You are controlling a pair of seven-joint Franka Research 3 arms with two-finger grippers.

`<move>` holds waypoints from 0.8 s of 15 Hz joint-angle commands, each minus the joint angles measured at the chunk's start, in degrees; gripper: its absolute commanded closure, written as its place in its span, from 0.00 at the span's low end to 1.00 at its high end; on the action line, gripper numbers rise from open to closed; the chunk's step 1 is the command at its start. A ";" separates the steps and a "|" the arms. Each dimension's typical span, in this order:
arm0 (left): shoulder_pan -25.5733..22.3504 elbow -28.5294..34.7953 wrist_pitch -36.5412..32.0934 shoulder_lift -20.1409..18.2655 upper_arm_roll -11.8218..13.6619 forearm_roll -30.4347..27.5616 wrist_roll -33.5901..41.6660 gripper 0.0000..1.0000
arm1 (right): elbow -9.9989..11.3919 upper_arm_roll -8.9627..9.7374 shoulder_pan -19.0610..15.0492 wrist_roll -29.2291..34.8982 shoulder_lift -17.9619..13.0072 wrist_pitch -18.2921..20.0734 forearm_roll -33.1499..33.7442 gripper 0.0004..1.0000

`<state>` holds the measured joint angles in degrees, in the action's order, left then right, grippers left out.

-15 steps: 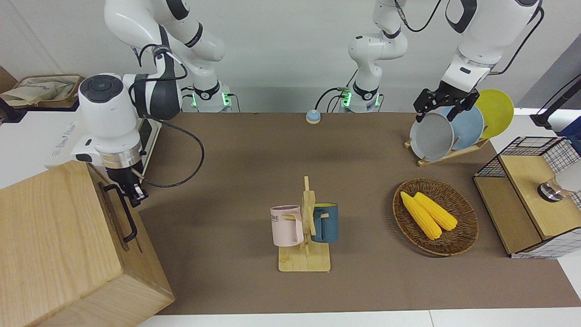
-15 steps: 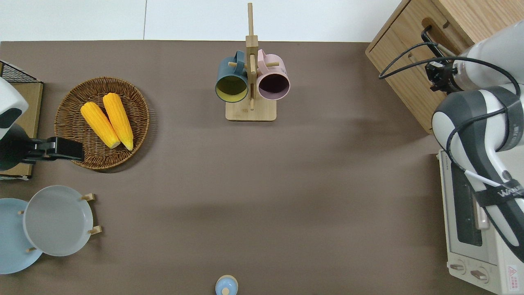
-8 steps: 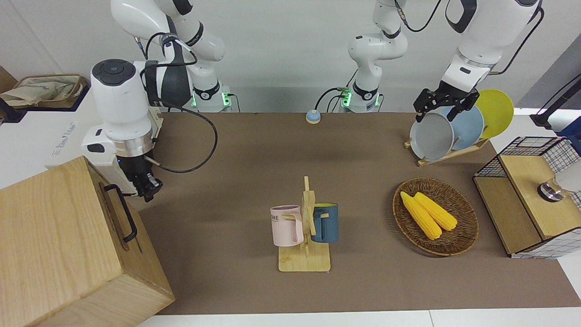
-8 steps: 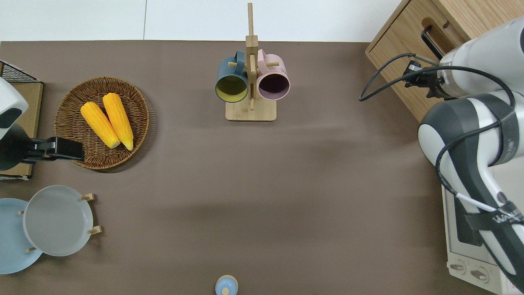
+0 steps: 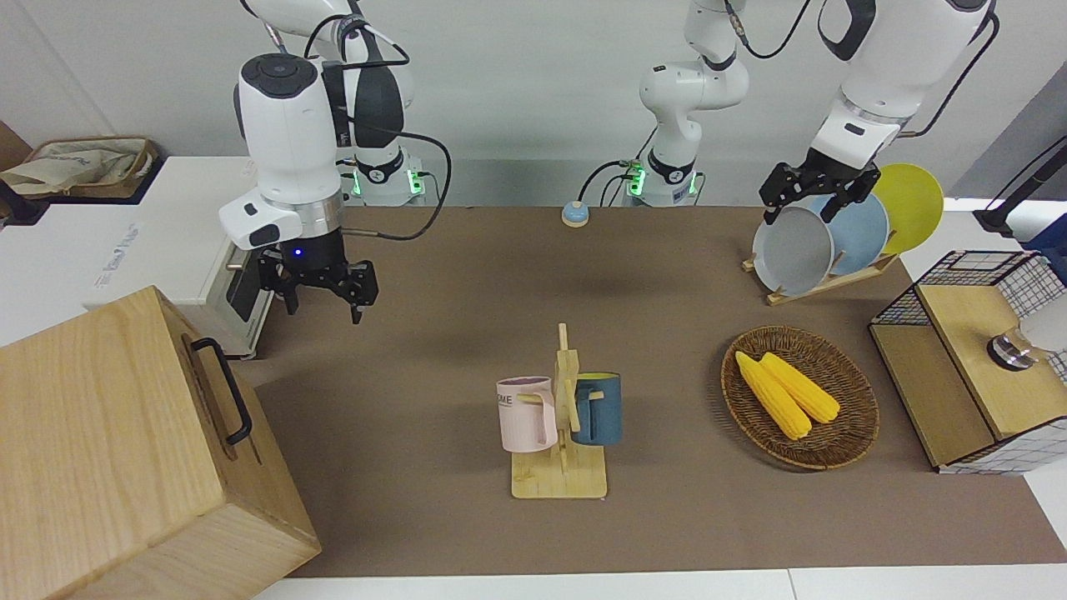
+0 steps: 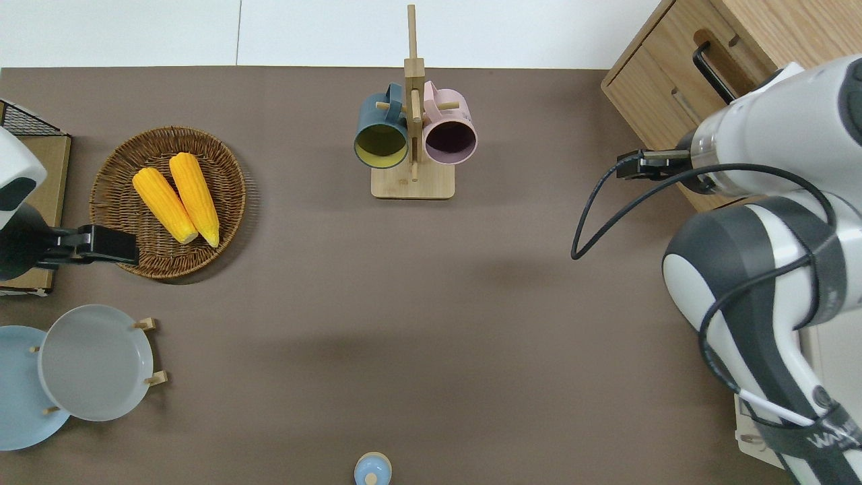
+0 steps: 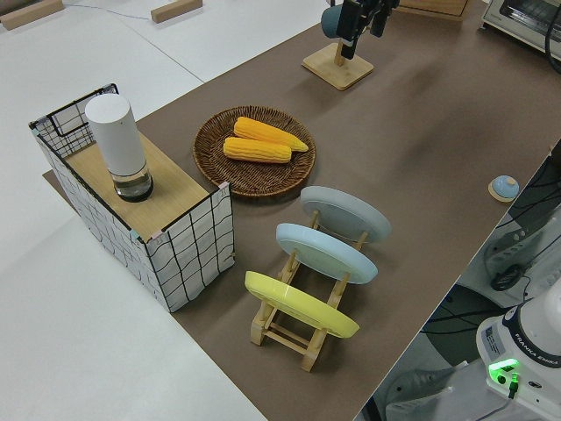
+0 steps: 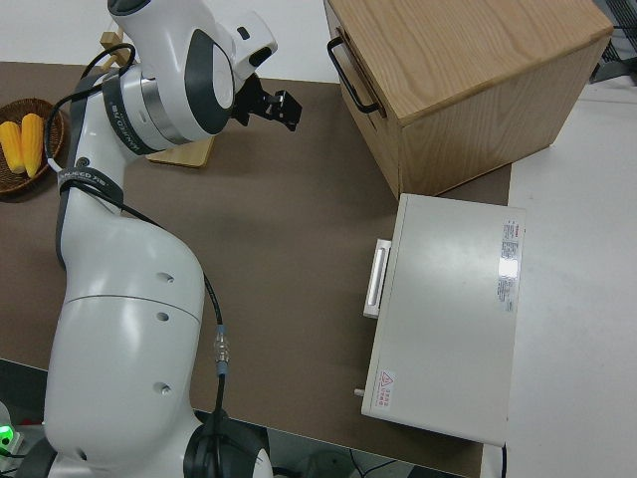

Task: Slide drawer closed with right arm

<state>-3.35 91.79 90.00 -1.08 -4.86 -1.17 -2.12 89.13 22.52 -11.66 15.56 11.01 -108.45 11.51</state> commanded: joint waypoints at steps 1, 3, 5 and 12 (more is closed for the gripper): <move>0.27 -0.04 -0.35 -0.42 0.11 0.73 0.37 0.00 | 5.70 -7.47 3.91 -13.77 -8.10 3.05 -9.12 0.02; 0.27 -0.04 -0.27 -0.42 0.20 0.73 0.28 0.00 | 5.71 -10.99 6.81 -16.60 -10.12 6.66 -12.03 0.02; 0.27 -0.04 -0.27 -0.42 0.20 0.73 0.28 0.00 | 6.23 -14.33 10.32 -19.41 -12.23 9.47 -14.05 0.02; 0.27 -0.04 -0.27 -0.42 0.20 0.73 0.37 0.00 | 12.99 -24.61 21.14 -21.18 -19.52 12.74 -15.21 0.02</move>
<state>-3.35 91.79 90.00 -1.07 -4.87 -1.17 -2.12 96.05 2.58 5.91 -3.38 -4.00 -95.47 -1.98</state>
